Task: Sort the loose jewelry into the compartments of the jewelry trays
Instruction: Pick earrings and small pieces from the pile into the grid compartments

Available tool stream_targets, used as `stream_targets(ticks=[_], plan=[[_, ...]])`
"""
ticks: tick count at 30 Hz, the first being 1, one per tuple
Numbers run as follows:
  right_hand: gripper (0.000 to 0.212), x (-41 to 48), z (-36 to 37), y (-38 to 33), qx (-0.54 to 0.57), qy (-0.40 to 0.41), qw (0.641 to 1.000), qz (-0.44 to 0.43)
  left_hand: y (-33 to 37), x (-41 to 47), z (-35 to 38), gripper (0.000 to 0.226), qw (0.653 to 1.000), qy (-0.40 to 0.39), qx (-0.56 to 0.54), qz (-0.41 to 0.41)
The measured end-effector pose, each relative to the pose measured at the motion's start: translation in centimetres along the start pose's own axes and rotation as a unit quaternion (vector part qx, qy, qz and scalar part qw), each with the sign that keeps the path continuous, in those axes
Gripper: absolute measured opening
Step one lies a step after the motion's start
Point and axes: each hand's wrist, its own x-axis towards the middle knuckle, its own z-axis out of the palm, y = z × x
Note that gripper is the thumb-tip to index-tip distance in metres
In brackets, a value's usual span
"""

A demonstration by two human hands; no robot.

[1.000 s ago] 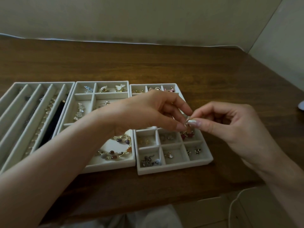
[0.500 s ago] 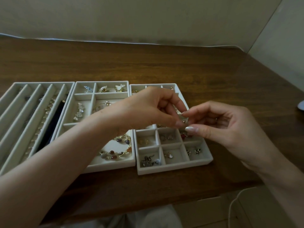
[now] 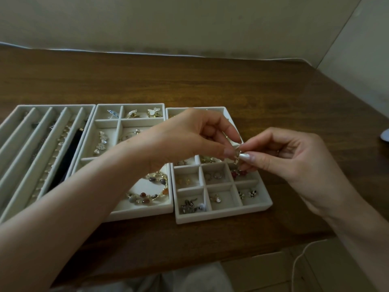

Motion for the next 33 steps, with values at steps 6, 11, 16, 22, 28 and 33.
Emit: stream_targets(ticks=[6, 11, 16, 22, 28, 33], plan=[[0.02, -0.01, -0.06, -0.09, -0.01, -0.001, 1.0, -0.001, -0.07, 0.03, 0.04, 0.021, 1.0, 0.011, 0.006, 0.001], [0.019, -0.11, 0.21, 0.07, -0.073, 0.003, 0.997, -0.036, -0.17, 0.07, 0.04, 0.02, 1.0, 0.007, 0.007, -0.001], [0.019, -0.23, 0.4, 0.0, -0.133, 0.023, 0.989, -0.067, -0.16, 0.07, 0.02, 0.028, 1.0, -0.006, 0.005, 0.003], [0.015, -0.15, 0.14, -0.42, -0.045, 0.0, 0.999, -0.025, 0.17, -0.05, 0.49, 0.029, 1.0, 0.01, 0.021, 0.013], [0.015, -0.15, -0.04, -0.4, -0.061, -0.021, 0.998, -0.003, -0.18, 0.12, 0.6, 0.028, 0.999, 0.021, 0.037, 0.013], [0.017, -0.42, 0.37, -0.44, -0.16, -0.009, 0.987, -0.012, -0.45, 0.24, 0.63, 0.028, 0.999, 0.017, 0.042, 0.003]])
